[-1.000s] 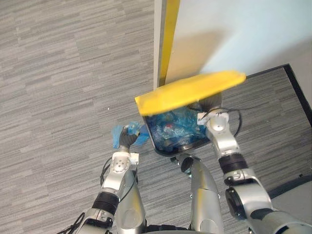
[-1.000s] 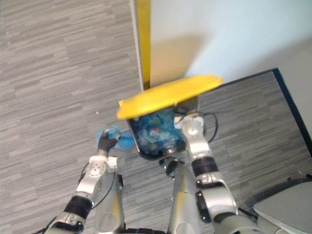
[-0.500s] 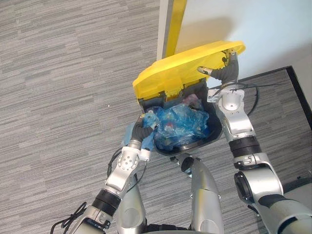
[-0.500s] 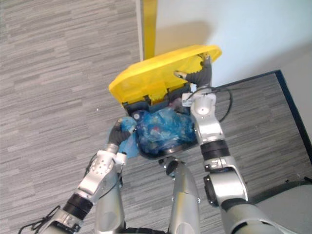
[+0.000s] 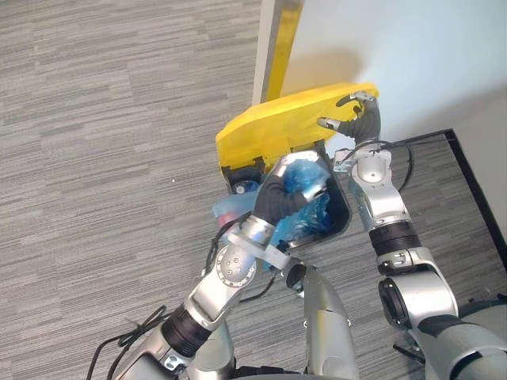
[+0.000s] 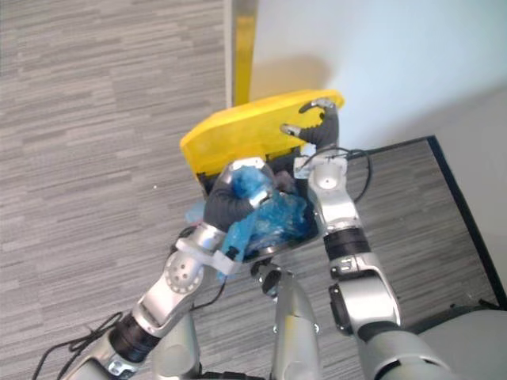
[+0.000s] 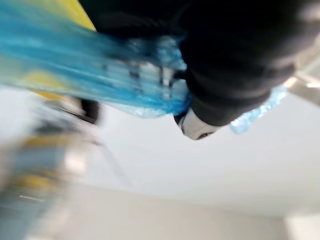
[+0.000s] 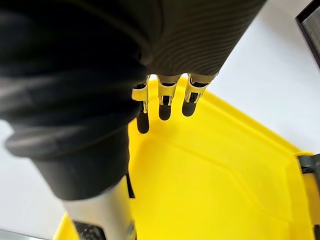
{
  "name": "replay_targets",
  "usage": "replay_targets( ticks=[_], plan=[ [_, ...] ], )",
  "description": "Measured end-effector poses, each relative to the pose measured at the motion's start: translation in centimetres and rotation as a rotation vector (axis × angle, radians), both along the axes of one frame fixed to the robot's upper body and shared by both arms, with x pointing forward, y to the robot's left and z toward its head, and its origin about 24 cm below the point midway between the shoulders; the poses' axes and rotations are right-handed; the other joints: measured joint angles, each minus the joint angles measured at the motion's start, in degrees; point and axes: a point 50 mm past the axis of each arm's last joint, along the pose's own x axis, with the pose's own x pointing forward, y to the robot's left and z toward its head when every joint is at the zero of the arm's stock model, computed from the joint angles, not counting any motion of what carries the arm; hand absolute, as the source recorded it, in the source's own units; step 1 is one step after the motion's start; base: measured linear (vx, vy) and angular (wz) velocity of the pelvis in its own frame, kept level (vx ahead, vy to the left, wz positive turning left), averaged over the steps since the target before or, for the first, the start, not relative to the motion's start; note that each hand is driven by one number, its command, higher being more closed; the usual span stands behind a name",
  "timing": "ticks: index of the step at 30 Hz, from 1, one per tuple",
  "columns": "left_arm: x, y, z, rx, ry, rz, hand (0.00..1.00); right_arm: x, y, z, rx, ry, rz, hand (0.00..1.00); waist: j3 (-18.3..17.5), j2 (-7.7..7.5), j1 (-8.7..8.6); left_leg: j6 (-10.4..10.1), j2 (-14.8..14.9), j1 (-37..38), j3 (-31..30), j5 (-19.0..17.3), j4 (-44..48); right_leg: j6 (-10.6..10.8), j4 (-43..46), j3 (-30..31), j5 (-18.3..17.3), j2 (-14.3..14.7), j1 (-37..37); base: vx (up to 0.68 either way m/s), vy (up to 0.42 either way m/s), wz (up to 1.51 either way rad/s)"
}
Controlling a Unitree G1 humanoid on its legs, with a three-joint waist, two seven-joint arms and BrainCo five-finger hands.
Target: Gather rubbish on tea table into small bin, then transfer packed bag to large trash can.
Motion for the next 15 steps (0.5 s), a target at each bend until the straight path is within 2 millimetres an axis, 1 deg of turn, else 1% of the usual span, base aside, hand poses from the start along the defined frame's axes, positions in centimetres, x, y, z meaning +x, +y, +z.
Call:
replay_targets(
  ticks=[2,5,8,10,15],
  plan=[
    [-0.5,-0.6,1.6,-0.051,-0.047,-0.02,1.0,0.1,0.0,-0.1,0.003,0.008,-0.002,0.0,-0.18,-0.13,0.18,0.03,-0.35,0.2,0.71,0.05,0.01,0.66,-0.68,0.61,0.83,-0.13,0.09,-0.05,0.001,-0.08],
    [-0.8,-1.0,3.0,-0.083,-0.096,-0.017,1.0,0.3,-0.1,-0.1,0.003,0.017,-0.006,0.0,-0.21,-0.16,0.18,0.12,-0.87,0.27,1.02,0.1,0.06,0.93,-0.86,1.02,1.05,-0.55,0.1,-0.06,-0.002,0.0],
    [-1.0,-1.3,4.0,-0.106,-0.132,-0.014,1.0,0.3,0.0,0.0,0.004,0.017,-0.005,0.0,-0.21,-0.16,0.21,0.04,-1.06,0.25,1.02,0.2,0.05,1.35,-0.86,1.02,1.39,-0.73,0.14,-0.04,-0.022,0.03],
    [-1.0,-1.5,4.3,-0.106,-0.147,-0.02,1.0,0.3,0.0,-0.1,0.005,0.021,-0.005,0.0,-0.21,-0.16,0.19,0.04,-0.99,0.41,0.89,0.2,0.04,1.23,-1.11,0.92,1.49,-0.63,0.49,-0.02,-0.012,0.01],
    [-1.0,-1.5,4.2,-0.095,-0.15,-0.025,1.0,0.4,0.1,-0.1,0.007,0.028,-0.001,0.0,-0.21,-0.16,0.18,0.03,-0.74,0.4,0.92,0.19,-0.05,1.02,-2.39,0.97,2.1,0.06,0.88,-0.03,-0.021,-0.02]
  ],
)
